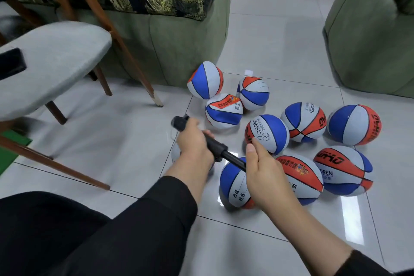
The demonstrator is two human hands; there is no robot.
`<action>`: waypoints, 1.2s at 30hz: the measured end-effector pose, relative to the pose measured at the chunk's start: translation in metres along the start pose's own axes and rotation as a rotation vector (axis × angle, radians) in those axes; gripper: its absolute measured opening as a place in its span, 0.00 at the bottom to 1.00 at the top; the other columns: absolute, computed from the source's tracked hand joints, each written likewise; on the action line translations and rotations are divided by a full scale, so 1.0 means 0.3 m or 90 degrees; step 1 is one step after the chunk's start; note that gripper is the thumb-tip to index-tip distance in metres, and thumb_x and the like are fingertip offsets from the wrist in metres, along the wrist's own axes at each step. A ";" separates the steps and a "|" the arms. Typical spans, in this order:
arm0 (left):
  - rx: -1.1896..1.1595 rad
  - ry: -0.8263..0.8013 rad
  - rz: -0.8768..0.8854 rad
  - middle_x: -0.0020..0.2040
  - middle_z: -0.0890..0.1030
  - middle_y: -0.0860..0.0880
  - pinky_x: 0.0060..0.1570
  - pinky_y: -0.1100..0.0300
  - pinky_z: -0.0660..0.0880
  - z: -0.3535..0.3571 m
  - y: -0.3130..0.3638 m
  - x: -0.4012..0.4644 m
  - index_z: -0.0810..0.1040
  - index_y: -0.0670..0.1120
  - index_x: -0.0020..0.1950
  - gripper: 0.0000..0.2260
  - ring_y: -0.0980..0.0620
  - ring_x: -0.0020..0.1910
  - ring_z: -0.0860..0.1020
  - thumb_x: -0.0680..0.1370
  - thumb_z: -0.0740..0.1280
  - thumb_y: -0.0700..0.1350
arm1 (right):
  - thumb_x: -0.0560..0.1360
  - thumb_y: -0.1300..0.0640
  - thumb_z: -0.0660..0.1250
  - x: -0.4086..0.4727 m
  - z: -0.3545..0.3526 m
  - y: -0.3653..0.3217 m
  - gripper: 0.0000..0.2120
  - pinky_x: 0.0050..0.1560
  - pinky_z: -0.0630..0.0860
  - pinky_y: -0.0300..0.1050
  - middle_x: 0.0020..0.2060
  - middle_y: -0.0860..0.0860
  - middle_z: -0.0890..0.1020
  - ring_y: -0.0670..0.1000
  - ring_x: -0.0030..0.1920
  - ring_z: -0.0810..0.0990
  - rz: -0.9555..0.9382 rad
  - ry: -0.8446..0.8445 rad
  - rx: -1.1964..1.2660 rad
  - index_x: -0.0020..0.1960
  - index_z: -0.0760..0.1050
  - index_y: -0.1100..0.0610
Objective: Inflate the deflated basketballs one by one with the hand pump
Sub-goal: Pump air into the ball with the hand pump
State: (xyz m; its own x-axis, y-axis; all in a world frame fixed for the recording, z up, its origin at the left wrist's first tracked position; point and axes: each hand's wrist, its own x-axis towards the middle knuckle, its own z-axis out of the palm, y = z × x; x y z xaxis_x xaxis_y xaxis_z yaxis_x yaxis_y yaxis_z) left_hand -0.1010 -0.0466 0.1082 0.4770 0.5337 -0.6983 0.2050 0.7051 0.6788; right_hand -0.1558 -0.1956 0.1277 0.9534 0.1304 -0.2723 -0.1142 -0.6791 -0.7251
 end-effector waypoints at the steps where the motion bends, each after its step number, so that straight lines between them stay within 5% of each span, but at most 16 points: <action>1: -0.009 0.013 0.001 0.29 0.75 0.47 0.33 0.61 0.74 -0.009 0.019 0.023 0.73 0.46 0.47 0.05 0.51 0.27 0.73 0.80 0.67 0.44 | 0.86 0.46 0.49 -0.008 -0.007 0.008 0.25 0.65 0.69 0.51 0.70 0.58 0.75 0.60 0.70 0.72 0.014 -0.002 -0.003 0.81 0.59 0.51; 6: -0.010 0.006 -0.007 0.27 0.75 0.50 0.30 0.63 0.73 -0.005 0.039 0.041 0.74 0.47 0.51 0.04 0.51 0.27 0.73 0.79 0.67 0.46 | 0.86 0.45 0.50 -0.021 -0.021 0.011 0.25 0.65 0.69 0.52 0.69 0.58 0.77 0.59 0.69 0.72 0.035 0.000 0.014 0.81 0.60 0.49; 10: -0.007 -0.012 -0.016 0.26 0.75 0.50 0.39 0.57 0.75 0.027 -0.036 -0.042 0.74 0.48 0.46 0.04 0.51 0.26 0.73 0.79 0.66 0.47 | 0.86 0.46 0.49 0.000 -0.008 -0.003 0.24 0.66 0.69 0.49 0.71 0.55 0.76 0.58 0.70 0.72 0.044 0.030 0.045 0.79 0.65 0.51; 15: 0.011 -0.010 0.008 0.28 0.77 0.47 0.40 0.54 0.76 0.049 -0.091 -0.085 0.76 0.45 0.49 0.07 0.49 0.26 0.75 0.78 0.66 0.48 | 0.86 0.49 0.49 0.025 0.017 -0.023 0.14 0.45 0.66 0.48 0.45 0.54 0.77 0.58 0.48 0.75 0.003 0.065 0.066 0.54 0.71 0.54; 19: 0.031 -0.030 0.005 0.27 0.76 0.49 0.38 0.57 0.75 0.048 -0.044 -0.077 0.76 0.45 0.47 0.06 0.50 0.27 0.74 0.78 0.67 0.48 | 0.87 0.53 0.49 0.014 0.004 -0.051 0.20 0.62 0.72 0.55 0.67 0.59 0.76 0.64 0.65 0.74 -0.040 0.017 0.014 0.73 0.68 0.60; 29: -0.007 0.027 0.015 0.27 0.75 0.50 0.30 0.62 0.73 0.013 0.091 0.023 0.73 0.48 0.46 0.05 0.51 0.27 0.73 0.79 0.67 0.47 | 0.86 0.45 0.48 -0.012 -0.029 0.005 0.25 0.70 0.66 0.49 0.74 0.52 0.73 0.57 0.74 0.69 0.000 0.029 0.013 0.80 0.63 0.51; 32: -0.012 0.003 -0.002 0.28 0.74 0.51 0.32 0.61 0.74 0.035 0.027 -0.025 0.73 0.49 0.46 0.04 0.53 0.26 0.73 0.79 0.66 0.47 | 0.86 0.47 0.48 0.003 -0.022 -0.005 0.23 0.66 0.68 0.48 0.71 0.53 0.75 0.58 0.71 0.71 0.025 0.038 0.040 0.78 0.66 0.52; 36: -0.009 -0.017 -0.010 0.27 0.76 0.51 0.42 0.53 0.78 0.048 -0.065 -0.075 0.76 0.46 0.48 0.06 0.52 0.25 0.75 0.78 0.67 0.48 | 0.86 0.49 0.48 0.028 -0.009 -0.027 0.16 0.41 0.63 0.49 0.47 0.56 0.79 0.59 0.48 0.74 0.008 0.074 0.038 0.57 0.72 0.55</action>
State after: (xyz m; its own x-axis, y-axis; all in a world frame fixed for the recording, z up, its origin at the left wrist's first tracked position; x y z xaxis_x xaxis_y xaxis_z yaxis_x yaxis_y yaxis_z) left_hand -0.1036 -0.0791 0.1140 0.4969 0.5103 -0.7019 0.2007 0.7193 0.6650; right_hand -0.1461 -0.1910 0.1331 0.9771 0.0351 -0.2097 -0.1402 -0.6354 -0.7593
